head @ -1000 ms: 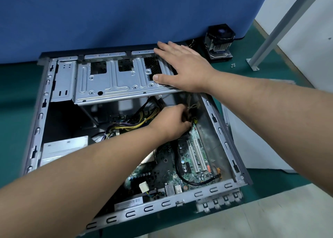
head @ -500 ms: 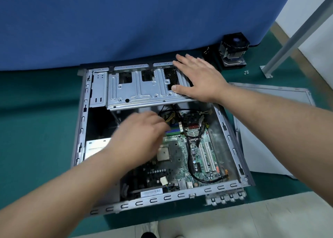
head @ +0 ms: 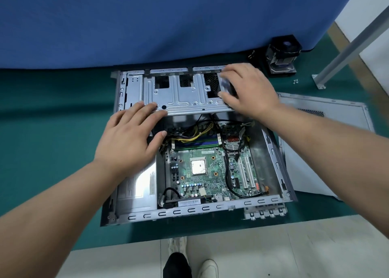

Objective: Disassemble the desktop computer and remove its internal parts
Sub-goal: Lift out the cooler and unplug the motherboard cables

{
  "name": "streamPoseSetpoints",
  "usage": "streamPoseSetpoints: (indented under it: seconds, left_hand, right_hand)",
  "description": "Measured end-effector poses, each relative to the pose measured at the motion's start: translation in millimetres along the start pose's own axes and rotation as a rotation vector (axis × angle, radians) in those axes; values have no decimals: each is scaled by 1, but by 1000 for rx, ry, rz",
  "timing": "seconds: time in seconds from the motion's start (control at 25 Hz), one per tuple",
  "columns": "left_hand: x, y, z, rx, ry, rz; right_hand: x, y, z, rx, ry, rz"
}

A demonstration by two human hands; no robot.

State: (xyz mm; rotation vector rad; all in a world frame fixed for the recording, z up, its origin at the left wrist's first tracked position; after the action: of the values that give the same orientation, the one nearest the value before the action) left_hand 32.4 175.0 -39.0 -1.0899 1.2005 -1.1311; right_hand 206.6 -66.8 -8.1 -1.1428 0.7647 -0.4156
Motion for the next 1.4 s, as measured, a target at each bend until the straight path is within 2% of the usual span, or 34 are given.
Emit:
streamPoseSetpoints:
  seconds: [0.04,0.08,0.12,0.16,0.28,0.36,0.44,0.56,0.72,0.88,1.12,1.4]
  left_hand:
    - [1,0,0,0,0,-1]
    - [1,0,0,1,2,-2]
    - [2,1,1,1,4,-2]
    - [2,1,1,3,4,-2]
    - [0,3,1,17,0,-1]
    - [0,4,1,18,-3,-5]
    - [0,4,1,22,-5,-11]
    - [0,4,1,22,-6,-11]
    - [-1,3,1,22,-9,-20]
    - [-1,2,0,31,-12,-27]
    - [-1,2,1,48,-16,-45]
    - [-3,3,1,66,-17,-50]
  right_hand:
    - [-18,-1,-14,64,-99,-1]
    - [-38,5,-30,60,-190,5]
    - [-56,18,-46,-14,-236,10]
    - [-69,34,-58,-137,-212,4]
    - [-66,76,-68,-455,41,-88]
    - [-55,86,-67,-553,131,-136]
    - [-50,93,-70,-585,133,-164]
    - [-49,101,-68,-543,167,-149]
    - [-39,103,-39,-403,417,29]
    - [-27,121,-33,-345,616,206]
    - [-19,134,-32,-161,543,325]
    - [-10,143,-31,-132,496,348]
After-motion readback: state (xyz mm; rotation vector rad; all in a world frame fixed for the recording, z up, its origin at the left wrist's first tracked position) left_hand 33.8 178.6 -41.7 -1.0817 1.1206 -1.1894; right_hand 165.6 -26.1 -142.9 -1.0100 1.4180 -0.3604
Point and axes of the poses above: each hand's wrist, its own z-axis towards the middle knuckle, its own y-axis out of the palm, x = y × z, the point moved 5 cm from there along z, towards the middle knuckle, and after that the axes turned 12 degrees about z, right-handed, at the moved point
